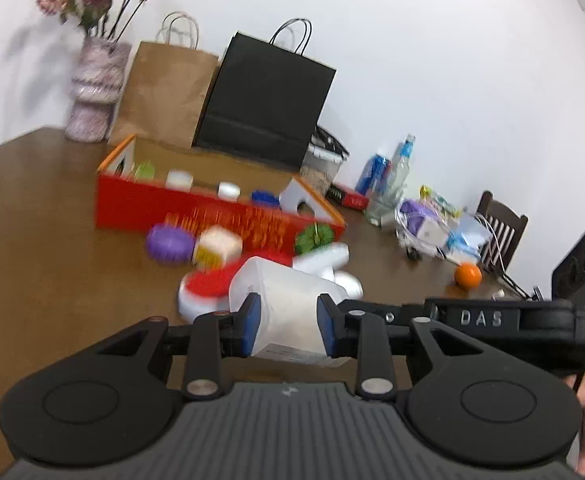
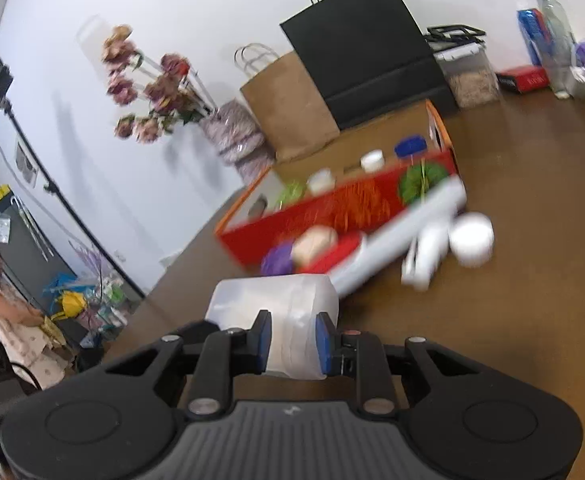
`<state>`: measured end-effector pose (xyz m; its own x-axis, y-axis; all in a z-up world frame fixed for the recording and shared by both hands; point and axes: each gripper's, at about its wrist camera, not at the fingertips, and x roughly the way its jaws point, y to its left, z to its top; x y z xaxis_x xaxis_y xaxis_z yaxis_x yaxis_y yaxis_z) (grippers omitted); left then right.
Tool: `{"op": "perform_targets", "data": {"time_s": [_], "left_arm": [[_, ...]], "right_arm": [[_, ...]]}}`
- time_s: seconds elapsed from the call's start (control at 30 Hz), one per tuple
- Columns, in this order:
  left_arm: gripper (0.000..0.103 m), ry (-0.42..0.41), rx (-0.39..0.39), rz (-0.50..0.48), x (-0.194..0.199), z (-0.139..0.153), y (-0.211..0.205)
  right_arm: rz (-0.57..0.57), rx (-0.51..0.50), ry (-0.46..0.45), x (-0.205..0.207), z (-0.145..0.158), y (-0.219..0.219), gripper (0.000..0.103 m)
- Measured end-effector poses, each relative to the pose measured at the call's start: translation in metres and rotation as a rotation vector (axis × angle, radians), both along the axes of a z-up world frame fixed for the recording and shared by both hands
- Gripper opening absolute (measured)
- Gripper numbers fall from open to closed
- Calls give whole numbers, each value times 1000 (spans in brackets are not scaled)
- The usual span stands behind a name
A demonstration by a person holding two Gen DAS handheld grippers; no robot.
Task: Organize rigid objects
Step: 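Grasp the white plastic container with both tools side by side, then carry the white container with both tools and lower it into the red box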
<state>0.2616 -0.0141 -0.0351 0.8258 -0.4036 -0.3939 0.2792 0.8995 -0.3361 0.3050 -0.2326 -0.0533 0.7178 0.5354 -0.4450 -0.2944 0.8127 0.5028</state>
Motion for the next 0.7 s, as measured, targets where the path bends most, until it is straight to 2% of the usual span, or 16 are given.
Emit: {"op": "perform_targets", "data": {"time_s": [0.1, 0.3, 0.43, 0.7], "left_arm": [[31, 55, -18, -17, -28, -11, 6], [31, 118, -29, -9, -59, -26, 21], [32, 137, -49, -12, -63, -30, 27], [35, 162, -75, -7, -48, -28, 27]], "right_arm": [[-12, -63, -11, -32, -7, 11, 23], [-5, -105, -3, -72, -15, 26, 23], [-7, -72, 1, -77, -19, 23, 26], [-28, -81, 7, -70, -19, 24, 29]]}}
